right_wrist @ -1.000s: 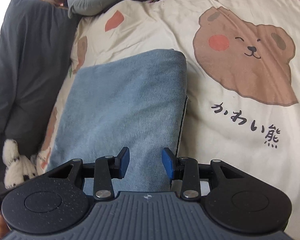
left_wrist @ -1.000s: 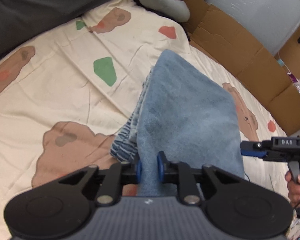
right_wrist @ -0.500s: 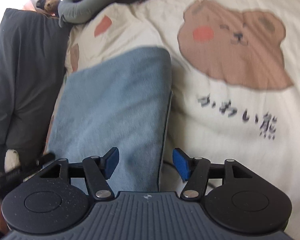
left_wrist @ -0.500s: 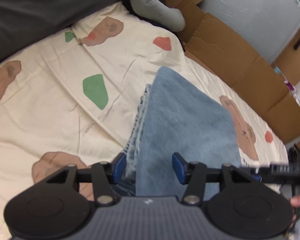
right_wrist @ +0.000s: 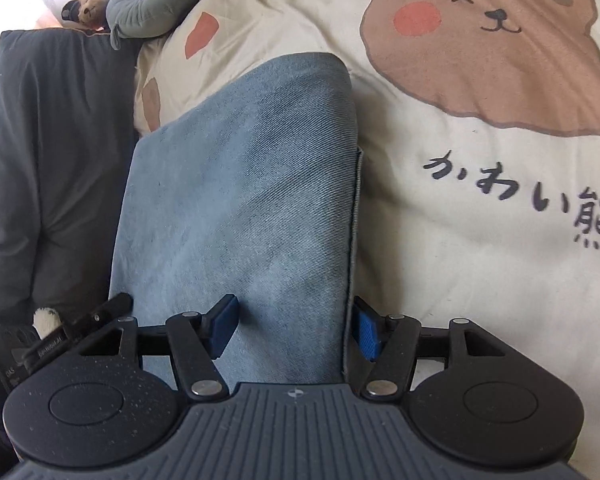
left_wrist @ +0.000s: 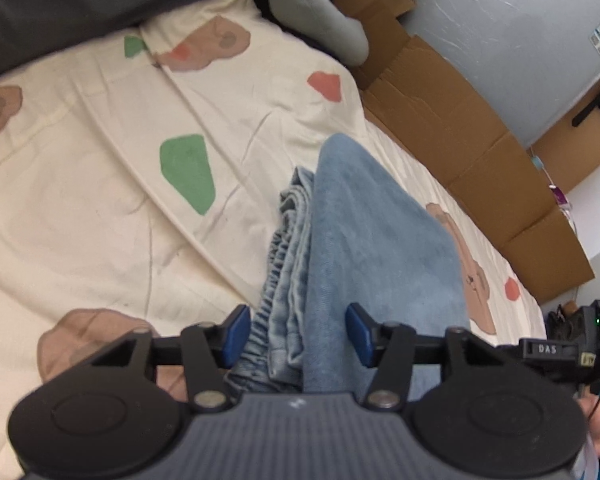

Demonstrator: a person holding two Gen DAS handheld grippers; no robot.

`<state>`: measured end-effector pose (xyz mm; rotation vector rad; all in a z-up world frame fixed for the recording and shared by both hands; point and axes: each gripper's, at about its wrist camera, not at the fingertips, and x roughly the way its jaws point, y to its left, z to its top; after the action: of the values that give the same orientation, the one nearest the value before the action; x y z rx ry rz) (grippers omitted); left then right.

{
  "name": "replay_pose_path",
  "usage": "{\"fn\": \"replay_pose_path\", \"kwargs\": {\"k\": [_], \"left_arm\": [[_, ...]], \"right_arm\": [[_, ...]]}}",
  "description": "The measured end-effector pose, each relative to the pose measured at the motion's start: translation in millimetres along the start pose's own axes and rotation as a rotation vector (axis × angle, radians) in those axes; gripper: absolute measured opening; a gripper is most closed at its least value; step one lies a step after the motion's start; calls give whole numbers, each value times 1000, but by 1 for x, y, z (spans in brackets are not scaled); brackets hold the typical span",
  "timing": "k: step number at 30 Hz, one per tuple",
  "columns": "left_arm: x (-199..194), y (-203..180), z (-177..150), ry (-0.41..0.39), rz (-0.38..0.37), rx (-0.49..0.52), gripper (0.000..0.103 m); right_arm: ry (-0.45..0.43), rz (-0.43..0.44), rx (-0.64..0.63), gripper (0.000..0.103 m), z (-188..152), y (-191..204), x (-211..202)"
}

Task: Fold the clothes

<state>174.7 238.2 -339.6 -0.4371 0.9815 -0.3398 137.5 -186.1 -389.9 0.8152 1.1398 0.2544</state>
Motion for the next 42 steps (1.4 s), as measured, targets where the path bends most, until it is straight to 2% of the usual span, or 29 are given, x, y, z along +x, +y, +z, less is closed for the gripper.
{"fn": "replay_pose_path", "kwargs": {"k": [1, 6, 10, 14, 17, 19, 26, 42], "left_arm": [[3, 2, 0, 6, -1, 1, 72], [16, 10, -1, 33, -39, -25, 73], [18, 11, -2, 48, -76, -39, 64], [22, 16, 0, 79, -99, -58, 62], [26, 19, 3, 101, -122, -62, 58], [26, 17, 4, 109, -122, -51, 56], [34, 2, 0, 133, -144, -44, 53], [105, -103, -11, 209, -241, 41, 51]], "right_arm": [[2, 2, -2, 66, 2, 2, 2], [7, 16, -27, 68, 2, 3, 9], [0, 46, 16, 67, 6, -5, 9], [3, 42, 4, 39, 7, -6, 7], [2, 61, -12, 22, 8, -4, 0], [-4, 67, -33, 19, 8, 1, -5], [-33, 84, -69, 18, 13, 9, -34], [-145, 23, 3, 18, 29, -65, -135]]}}
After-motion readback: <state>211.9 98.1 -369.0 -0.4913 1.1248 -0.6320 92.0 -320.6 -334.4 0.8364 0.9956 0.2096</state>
